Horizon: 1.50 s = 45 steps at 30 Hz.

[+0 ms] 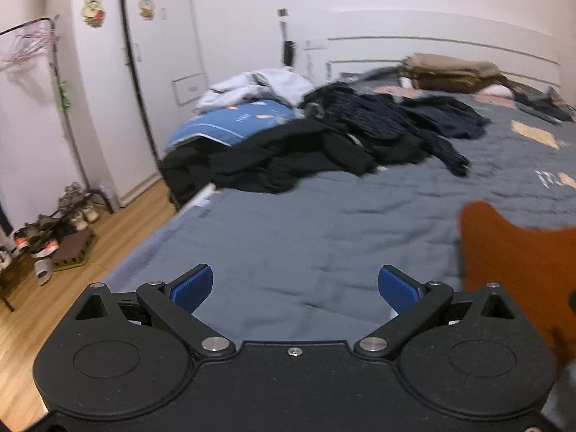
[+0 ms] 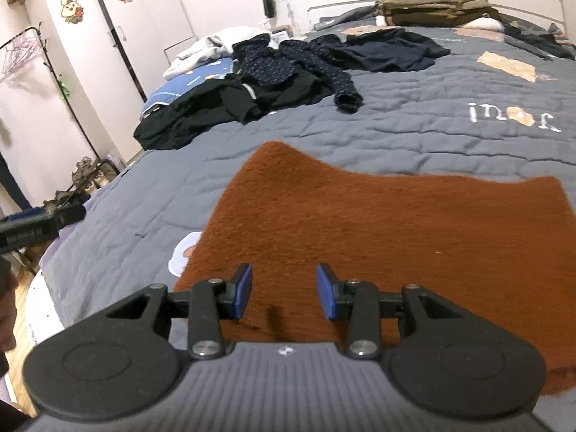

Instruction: Fold clothes

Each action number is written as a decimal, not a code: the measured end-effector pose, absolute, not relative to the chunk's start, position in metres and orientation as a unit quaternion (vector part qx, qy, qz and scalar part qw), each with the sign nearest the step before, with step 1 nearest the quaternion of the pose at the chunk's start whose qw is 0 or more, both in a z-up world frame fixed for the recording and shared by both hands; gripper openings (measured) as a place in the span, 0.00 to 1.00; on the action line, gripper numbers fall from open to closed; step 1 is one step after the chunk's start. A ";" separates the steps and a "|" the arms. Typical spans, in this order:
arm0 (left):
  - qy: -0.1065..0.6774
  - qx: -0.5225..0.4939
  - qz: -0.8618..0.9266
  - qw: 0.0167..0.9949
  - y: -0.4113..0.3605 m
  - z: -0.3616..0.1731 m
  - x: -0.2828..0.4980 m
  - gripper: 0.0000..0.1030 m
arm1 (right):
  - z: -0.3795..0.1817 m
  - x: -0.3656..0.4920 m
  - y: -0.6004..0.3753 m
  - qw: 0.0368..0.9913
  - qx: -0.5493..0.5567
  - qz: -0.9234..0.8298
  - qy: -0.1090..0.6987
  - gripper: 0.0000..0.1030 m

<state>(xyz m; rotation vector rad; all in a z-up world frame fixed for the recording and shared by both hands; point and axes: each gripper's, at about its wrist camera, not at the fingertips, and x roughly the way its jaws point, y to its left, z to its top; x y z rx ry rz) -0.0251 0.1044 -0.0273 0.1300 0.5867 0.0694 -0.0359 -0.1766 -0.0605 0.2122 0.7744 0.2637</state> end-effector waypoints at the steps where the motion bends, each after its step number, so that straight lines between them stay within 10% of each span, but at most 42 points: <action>1: 0.293 0.067 0.025 0.953 0.098 -0.030 -0.028 0.96 | -0.059 -0.038 -0.180 0.913 0.104 0.126 0.374 0.37; 31: 0.348 0.076 -0.095 0.929 -0.014 -0.066 -0.042 0.96 | -0.058 -0.091 -0.288 0.922 0.129 0.050 0.361 0.37; 45: 0.413 -0.138 -0.102 0.894 0.042 -0.093 -0.001 0.96 | -0.068 -0.088 -0.306 0.918 0.153 0.047 0.363 0.37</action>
